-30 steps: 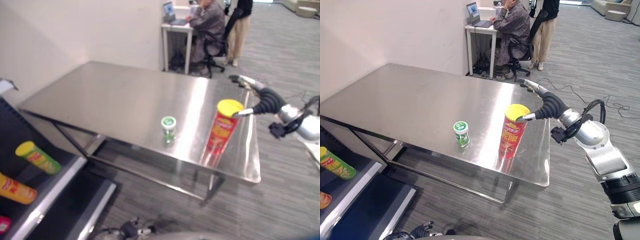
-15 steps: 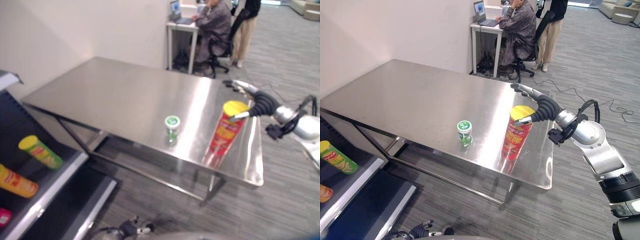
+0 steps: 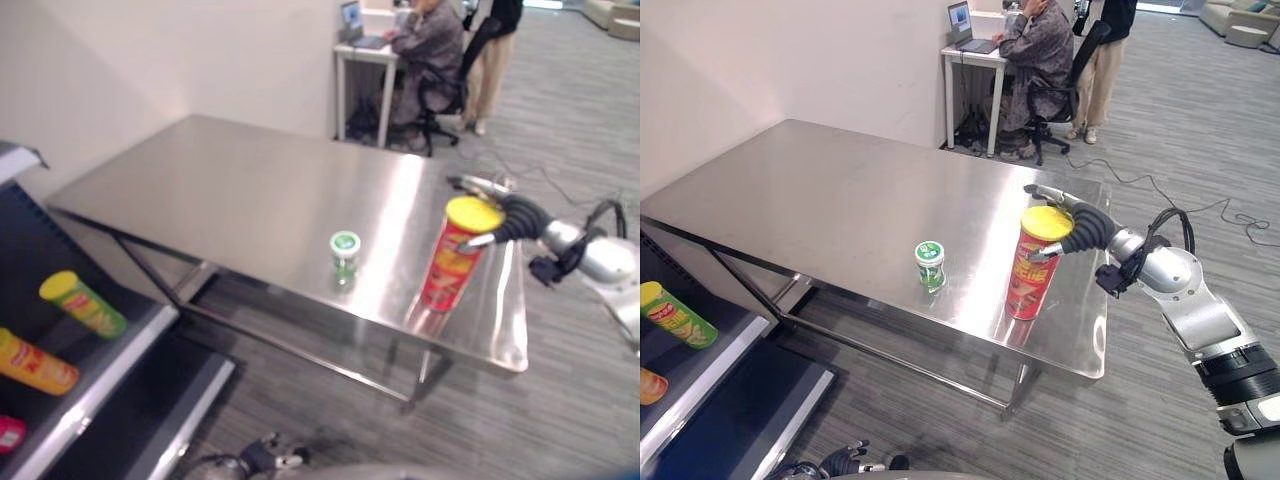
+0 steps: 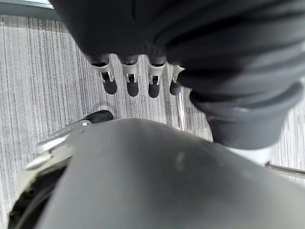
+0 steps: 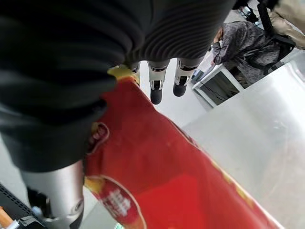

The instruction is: Put the goods on the table back onto the shelves and tidy them up.

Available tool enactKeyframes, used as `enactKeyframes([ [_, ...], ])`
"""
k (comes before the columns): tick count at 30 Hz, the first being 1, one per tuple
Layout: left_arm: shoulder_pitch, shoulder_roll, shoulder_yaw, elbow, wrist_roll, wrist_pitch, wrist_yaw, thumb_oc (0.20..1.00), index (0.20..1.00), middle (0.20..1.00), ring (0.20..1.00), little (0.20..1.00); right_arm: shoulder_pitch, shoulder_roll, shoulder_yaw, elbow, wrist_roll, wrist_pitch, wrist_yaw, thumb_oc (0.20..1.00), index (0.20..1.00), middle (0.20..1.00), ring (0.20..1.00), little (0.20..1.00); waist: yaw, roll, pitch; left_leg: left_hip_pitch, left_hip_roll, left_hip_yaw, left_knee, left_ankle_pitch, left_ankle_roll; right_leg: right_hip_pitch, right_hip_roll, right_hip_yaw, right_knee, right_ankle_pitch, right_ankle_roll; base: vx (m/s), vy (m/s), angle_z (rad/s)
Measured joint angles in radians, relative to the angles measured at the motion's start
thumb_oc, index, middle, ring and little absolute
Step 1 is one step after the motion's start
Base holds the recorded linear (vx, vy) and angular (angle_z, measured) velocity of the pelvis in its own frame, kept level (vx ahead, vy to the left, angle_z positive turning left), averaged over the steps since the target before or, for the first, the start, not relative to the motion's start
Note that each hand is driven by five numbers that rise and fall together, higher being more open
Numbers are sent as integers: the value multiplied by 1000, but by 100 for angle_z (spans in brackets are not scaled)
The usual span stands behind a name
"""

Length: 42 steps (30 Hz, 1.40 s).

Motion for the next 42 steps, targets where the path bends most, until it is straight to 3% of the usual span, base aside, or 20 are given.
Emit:
enactKeyframes([
  [13, 16, 3, 3, 0, -43, -1, -16, 1000, 1000, 1000, 1000, 1000, -27, -16, 41, 5, 90, 1, 60, 1000, 1000, 1000, 1000, 1000, 4, -13, -1, -2, 0, -7, 0, 2, -2, 1, 1, -7, 0, -1, 1, 1, 0, 0],
  [14, 16, 3, 3, 0, -43, -1, -17, 1000, 1000, 1000, 1000, 1000, -27, -21, 43, 5, 94, 1, 63, 944, 944, 944, 944, 944, 5, -13, -1, -3, 0, -7, 0, 2, -1, 1, 1, -7, 0, -1, 1, 0, 0, 0],
  [15, 16, 3, 3, 0, -43, -1, -17, 1000, 1000, 1000, 1000, 1000, -36, -45, 56, 5, 96, 1, 72, 620, 620, 620, 620, 620, 5, -13, -1, -4, -1, -8, 0, 2, -1, 1, 0, -9, 0, -1, 1, 0, 0, 0],
  [16, 17, 3, 3, 0, -43, -1, -17, 1000, 1000, 1000, 1000, 1000, -40, -53, 61, 5, 96, 2, 76, 520, 520, 520, 520, 520, 5, -14, -1, -4, -1, -8, 0, 2, -1, 1, 0, -9, 0, -1, 1, 0, 0, 0],
  [17, 17, 3, 3, 0, -43, -1, -17, 1000, 1000, 1000, 1000, 1000, -43, -64, 65, 2, 96, 1, 82, 297, 297, 297, 297, 297, 5, -14, -2, -3, -1, -8, 0, 2, -1, 1, 0, -9, 0, -1, 1, 0, 0, 0],
  [18, 17, 3, 3, 0, -43, -1, -17, 1000, 1000, 1000, 1000, 1000, -43, -72, 66, -2, 96, 0, 82, 200, 200, 200, 200, 200, 5, -14, -2, -3, -1, -8, 0, 2, -1, 1, 0, -9, 0, -1, 1, 0, 0, 0],
  [33, 22, 4, 4, -40, -48, -1, -20, 1000, 1000, 1000, 1000, 1000, 19, -71, -13, -28, 43, -6, 73, 200, 200, 200, 200, 200, 3, -4, 0, -4, -1, -8, 0, 2, -1, 0, -1, -9, 0, -2, 0, 0, 0, 0],
  [36, 21, 3, 4, -41, -48, 0, -19, 1000, 1000, 1000, 1000, 1000, 47, -68, -52, -29, 11, -6, 45, 200, 200, 200, 200, 200, 2, -1, 0, -4, -1, -8, 0, 2, -1, 0, -1, -8, 0, -2, 0, 0, 0, 0],
  [42, 20, 0, 7, -41, -47, 0, 10, 1000, 1000, 1000, 1000, 1000, 90, -3, -171, 25, -137, -9, -116, 200, 200, 200, 200, 200, -1, 10, 1, -4, -1, -7, 0, 2, -1, -1, -1, -8, 0, -3, -1, 2, -7, 0],
])
